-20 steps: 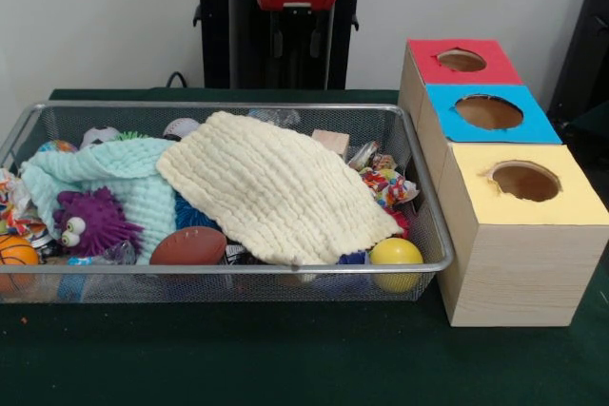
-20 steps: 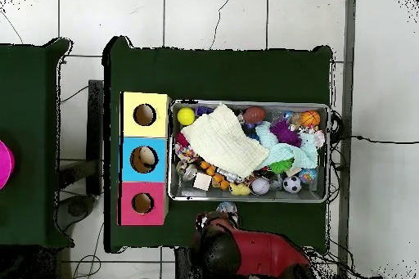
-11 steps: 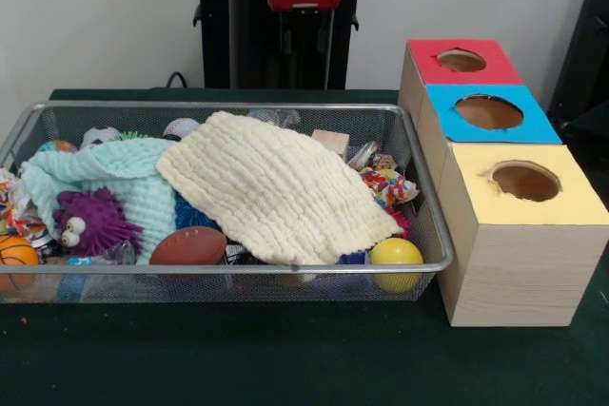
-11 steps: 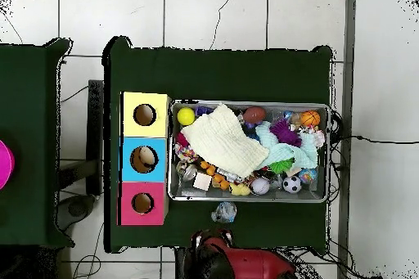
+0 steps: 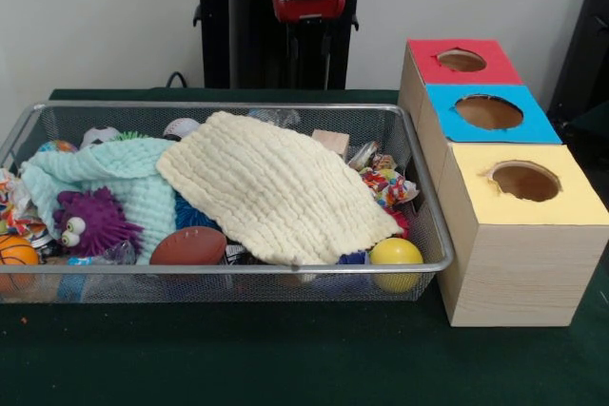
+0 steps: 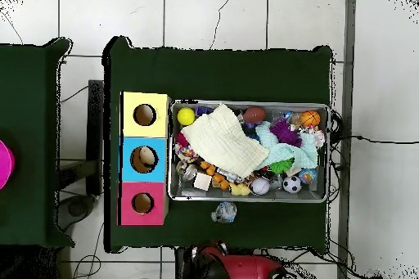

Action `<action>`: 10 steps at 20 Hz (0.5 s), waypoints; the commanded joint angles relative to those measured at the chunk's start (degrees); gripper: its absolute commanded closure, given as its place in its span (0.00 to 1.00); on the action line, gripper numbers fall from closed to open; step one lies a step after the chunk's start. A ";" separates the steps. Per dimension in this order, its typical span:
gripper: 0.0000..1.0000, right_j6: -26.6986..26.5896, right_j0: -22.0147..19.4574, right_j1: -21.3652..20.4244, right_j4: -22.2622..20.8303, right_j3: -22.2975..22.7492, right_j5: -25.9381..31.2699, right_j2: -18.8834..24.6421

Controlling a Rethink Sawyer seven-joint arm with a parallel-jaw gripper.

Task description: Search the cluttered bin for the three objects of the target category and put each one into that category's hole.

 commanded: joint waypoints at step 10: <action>0.00 7.13 -1.52 8.82 -3.14 -8.38 -4.95 -0.38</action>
